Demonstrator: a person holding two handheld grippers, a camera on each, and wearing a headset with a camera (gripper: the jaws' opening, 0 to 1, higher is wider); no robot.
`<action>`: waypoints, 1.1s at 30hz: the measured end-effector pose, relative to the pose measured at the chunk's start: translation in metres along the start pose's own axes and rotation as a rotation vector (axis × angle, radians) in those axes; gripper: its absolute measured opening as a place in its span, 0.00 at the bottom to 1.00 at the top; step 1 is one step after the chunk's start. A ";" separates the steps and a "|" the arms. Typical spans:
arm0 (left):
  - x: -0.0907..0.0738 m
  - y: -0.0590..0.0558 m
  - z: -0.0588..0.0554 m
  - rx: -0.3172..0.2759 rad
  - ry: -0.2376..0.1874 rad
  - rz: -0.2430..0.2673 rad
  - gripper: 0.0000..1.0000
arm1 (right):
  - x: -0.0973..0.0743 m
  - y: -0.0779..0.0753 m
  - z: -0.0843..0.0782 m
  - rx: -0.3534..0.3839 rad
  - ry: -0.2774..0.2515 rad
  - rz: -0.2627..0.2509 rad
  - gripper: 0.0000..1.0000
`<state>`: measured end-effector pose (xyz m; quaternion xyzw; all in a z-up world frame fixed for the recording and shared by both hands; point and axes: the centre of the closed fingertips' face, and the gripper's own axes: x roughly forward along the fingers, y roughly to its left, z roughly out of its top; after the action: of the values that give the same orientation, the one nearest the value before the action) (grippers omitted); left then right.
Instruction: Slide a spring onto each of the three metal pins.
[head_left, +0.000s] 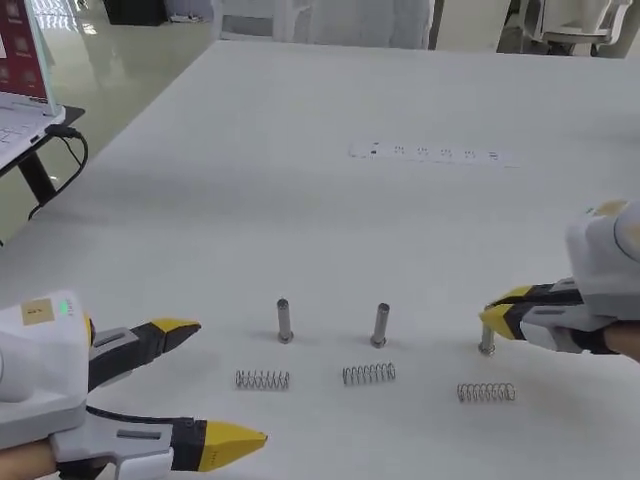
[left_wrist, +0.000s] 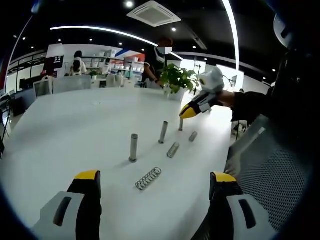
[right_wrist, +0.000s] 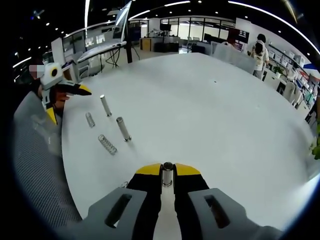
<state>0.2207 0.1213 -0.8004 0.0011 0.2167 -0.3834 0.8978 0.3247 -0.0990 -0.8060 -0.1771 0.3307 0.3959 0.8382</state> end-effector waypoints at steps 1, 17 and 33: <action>0.000 0.000 0.000 0.000 0.000 0.000 0.87 | -0.001 -0.001 -0.001 -0.002 -0.001 -0.002 0.06; -0.001 -0.001 0.001 0.002 0.000 0.000 0.86 | -0.003 -0.004 -0.008 -0.003 -0.006 -0.008 0.06; -0.001 0.000 0.000 0.002 0.003 0.004 0.86 | -0.006 -0.004 -0.012 -0.006 -0.013 -0.010 0.10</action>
<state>0.2205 0.1220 -0.7998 0.0031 0.2178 -0.3820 0.8981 0.3201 -0.1113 -0.8104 -0.1790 0.3233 0.3937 0.8417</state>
